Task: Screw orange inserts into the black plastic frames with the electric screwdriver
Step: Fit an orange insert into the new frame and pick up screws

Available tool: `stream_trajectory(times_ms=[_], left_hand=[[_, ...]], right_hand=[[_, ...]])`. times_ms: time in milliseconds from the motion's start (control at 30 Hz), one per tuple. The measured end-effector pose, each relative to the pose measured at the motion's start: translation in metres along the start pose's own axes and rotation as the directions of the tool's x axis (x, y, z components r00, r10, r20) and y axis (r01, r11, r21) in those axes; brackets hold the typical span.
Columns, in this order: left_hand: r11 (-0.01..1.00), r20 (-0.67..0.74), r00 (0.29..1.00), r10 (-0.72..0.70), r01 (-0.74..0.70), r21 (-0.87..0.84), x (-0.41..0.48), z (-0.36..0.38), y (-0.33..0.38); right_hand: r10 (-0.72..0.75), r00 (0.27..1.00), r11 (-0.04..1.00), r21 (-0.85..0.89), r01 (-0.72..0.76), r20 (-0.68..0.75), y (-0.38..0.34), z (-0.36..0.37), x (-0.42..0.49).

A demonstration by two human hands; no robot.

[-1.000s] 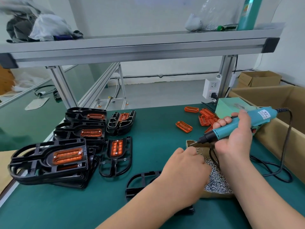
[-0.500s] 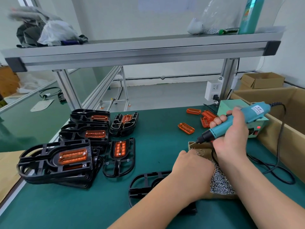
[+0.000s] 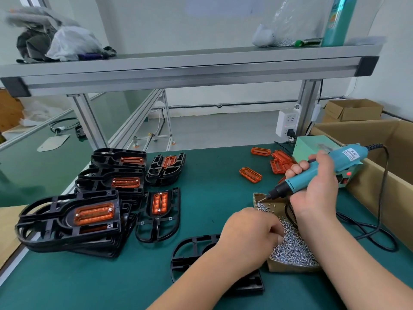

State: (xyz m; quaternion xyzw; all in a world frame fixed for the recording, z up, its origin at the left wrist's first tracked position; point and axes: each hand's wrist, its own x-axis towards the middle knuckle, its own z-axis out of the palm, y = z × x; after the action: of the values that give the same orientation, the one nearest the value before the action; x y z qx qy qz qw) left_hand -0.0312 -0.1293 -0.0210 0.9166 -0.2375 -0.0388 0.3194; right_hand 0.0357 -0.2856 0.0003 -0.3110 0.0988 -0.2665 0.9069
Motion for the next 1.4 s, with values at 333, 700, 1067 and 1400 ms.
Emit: stream_trajectory(times_ms=[333,700,1067,1400], left_hand=[[0.975,0.012,0.998,-0.066,0.067,-0.214,-0.0081,-0.0010,-0.0032],[0.950,0.009,0.997,-0.077,0.077,-0.303,-0.0087,-0.0035,-0.0058],[0.939,0.039,0.997,-0.073,0.082,-0.333,-0.0086,-0.0015,-0.0094],[0.946,0.057,0.997,-0.058,0.073,-0.316,-0.0086,-0.0045,-0.0079]], right_hand=[[0.017,1.000,1.000,-0.011,-0.017,0.016,0.0033,-0.0016,-0.0002],[0.020,0.999,0.999,-0.033,-0.019,0.025,0.0070,-0.0031,-0.0005],[0.023,0.999,0.999,-0.039,-0.022,0.026,0.0080,-0.0056,-0.0018],[0.027,0.999,0.999,-0.041,-0.025,0.038,0.0080,-0.0047,-0.0028]])
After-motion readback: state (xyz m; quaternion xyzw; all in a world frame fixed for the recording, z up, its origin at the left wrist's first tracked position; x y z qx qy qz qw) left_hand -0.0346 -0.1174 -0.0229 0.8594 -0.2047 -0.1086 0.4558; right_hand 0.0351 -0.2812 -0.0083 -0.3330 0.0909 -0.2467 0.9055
